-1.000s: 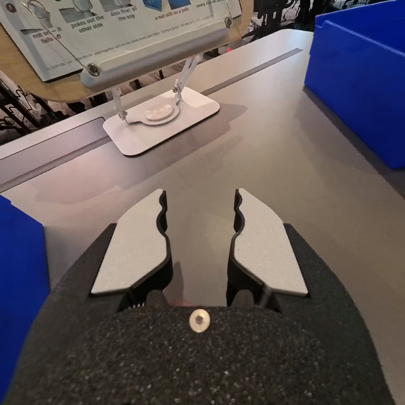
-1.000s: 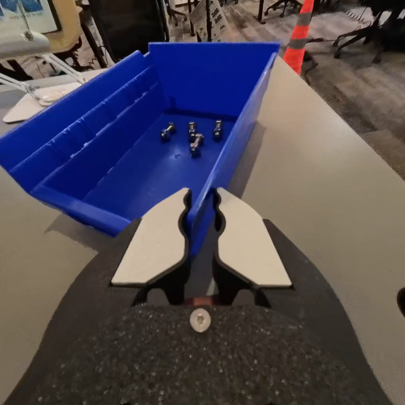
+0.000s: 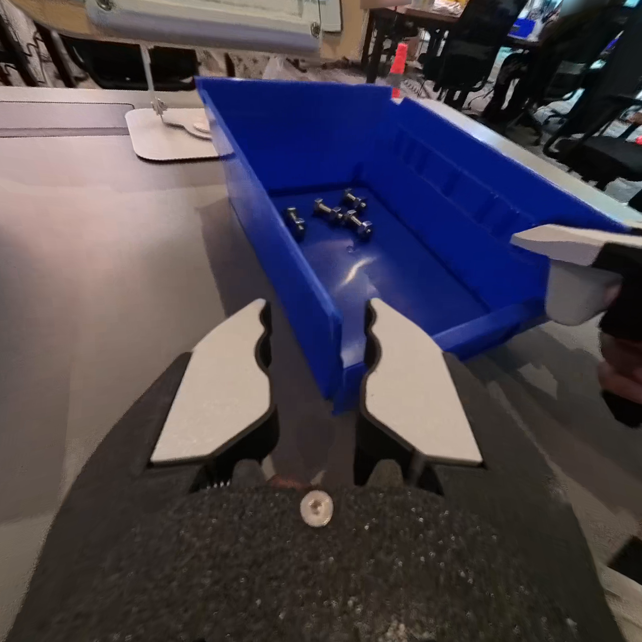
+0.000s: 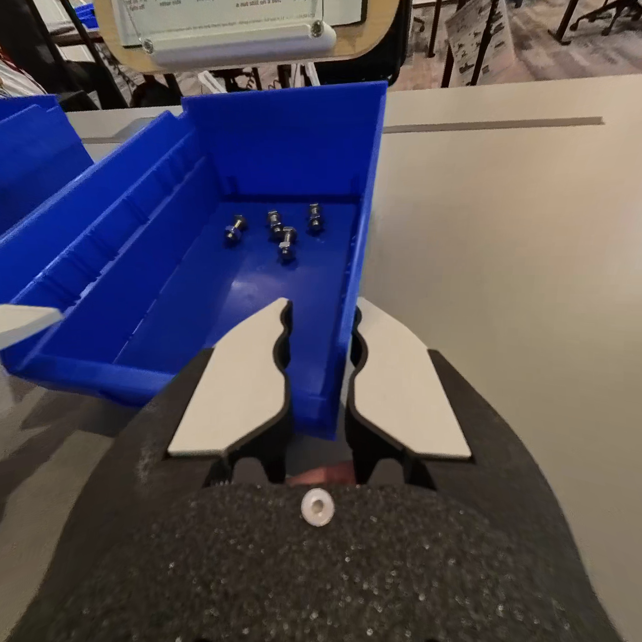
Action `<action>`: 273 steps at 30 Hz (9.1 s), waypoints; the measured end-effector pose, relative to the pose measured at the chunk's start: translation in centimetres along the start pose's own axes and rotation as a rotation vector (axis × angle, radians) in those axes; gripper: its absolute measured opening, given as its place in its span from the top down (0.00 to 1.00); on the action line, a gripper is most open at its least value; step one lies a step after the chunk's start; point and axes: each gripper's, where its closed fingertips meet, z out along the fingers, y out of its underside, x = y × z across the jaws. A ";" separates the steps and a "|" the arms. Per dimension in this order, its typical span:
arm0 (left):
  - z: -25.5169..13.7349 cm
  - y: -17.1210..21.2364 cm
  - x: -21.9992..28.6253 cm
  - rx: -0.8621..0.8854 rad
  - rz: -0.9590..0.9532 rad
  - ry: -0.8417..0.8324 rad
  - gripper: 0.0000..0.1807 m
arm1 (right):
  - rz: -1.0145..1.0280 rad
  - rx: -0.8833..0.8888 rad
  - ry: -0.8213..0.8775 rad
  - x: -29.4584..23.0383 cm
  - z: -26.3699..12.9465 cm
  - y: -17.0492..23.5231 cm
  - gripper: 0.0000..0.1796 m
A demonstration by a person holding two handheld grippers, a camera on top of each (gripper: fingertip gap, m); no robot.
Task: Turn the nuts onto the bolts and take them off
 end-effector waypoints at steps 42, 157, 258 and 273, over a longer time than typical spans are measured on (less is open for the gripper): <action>-17.2 0.0 -36.3 0.030 -0.284 -0.456 0.66 | 0.022 0.079 -0.329 -12.7 -2.1 0.6 0.80; -5.7 -0.2 -17.2 -0.030 0.039 -0.373 0.69 | -0.149 0.006 -0.030 -14.5 5.5 -0.4 0.78; 3.0 -3.8 -6.7 0.108 0.084 -0.076 0.66 | -0.104 0.223 -0.088 -2.4 5.3 -4.3 0.74; 3.2 -2.9 -6.1 0.072 0.144 -0.077 0.68 | -0.093 0.205 -0.088 -1.4 5.6 -4.1 0.76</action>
